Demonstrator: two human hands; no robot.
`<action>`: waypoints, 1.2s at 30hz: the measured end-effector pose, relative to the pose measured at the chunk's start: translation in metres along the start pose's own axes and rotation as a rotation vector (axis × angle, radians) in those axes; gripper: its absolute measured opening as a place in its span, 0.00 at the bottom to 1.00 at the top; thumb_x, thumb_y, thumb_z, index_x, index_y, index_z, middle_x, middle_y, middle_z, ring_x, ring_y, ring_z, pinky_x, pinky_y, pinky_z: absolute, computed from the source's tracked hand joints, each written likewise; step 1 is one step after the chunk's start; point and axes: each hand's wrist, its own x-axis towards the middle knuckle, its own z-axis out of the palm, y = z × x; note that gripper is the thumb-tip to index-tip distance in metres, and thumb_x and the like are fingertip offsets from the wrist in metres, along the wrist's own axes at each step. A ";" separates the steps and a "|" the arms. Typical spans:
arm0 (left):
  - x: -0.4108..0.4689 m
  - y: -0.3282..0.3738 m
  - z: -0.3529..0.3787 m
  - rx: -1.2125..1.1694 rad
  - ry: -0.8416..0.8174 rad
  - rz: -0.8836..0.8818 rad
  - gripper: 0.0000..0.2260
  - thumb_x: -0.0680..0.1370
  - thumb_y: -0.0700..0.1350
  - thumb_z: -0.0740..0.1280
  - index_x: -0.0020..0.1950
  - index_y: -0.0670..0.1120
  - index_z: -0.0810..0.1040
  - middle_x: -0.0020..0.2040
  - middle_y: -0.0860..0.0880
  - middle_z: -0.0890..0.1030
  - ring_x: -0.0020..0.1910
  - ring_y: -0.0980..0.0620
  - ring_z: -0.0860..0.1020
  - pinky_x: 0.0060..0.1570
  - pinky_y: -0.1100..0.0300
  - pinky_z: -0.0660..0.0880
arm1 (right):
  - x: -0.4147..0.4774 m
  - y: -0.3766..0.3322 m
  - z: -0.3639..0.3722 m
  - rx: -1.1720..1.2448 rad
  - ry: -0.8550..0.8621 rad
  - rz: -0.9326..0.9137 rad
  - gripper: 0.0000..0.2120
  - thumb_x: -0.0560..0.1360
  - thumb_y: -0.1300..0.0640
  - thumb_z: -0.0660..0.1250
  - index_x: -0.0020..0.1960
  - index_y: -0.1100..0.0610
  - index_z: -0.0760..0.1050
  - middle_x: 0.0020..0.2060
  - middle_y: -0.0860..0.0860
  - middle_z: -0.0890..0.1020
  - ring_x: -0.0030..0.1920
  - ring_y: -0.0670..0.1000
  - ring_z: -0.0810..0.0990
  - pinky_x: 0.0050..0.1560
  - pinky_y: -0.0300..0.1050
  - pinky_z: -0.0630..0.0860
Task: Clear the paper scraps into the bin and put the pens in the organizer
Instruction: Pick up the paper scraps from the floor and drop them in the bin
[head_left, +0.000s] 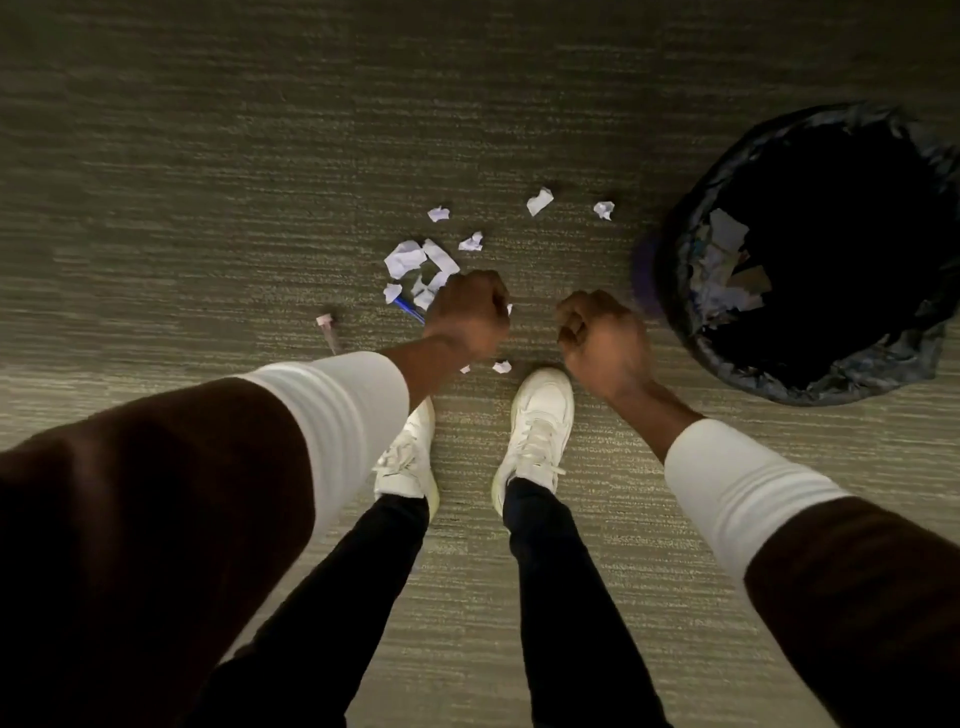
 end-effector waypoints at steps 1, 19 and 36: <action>0.006 -0.011 0.002 0.027 0.013 -0.002 0.08 0.77 0.43 0.66 0.50 0.51 0.84 0.53 0.46 0.87 0.56 0.42 0.84 0.51 0.59 0.76 | 0.008 0.001 0.012 -0.021 -0.052 0.003 0.10 0.74 0.59 0.70 0.56 0.54 0.80 0.52 0.55 0.83 0.46 0.61 0.84 0.47 0.54 0.83; 0.149 -0.131 0.059 0.377 0.036 0.004 0.50 0.72 0.62 0.77 0.84 0.50 0.51 0.84 0.36 0.49 0.84 0.31 0.47 0.76 0.36 0.64 | 0.114 0.036 0.179 -0.362 -0.241 -0.257 0.24 0.73 0.59 0.76 0.66 0.51 0.73 0.65 0.59 0.70 0.67 0.61 0.72 0.47 0.58 0.85; 0.152 -0.120 0.060 0.419 0.141 0.364 0.22 0.83 0.35 0.59 0.77 0.45 0.72 0.69 0.39 0.75 0.67 0.37 0.74 0.71 0.47 0.71 | 0.116 0.040 0.175 -0.161 -0.195 -0.180 0.09 0.74 0.61 0.74 0.54 0.57 0.81 0.56 0.59 0.79 0.57 0.61 0.80 0.54 0.55 0.81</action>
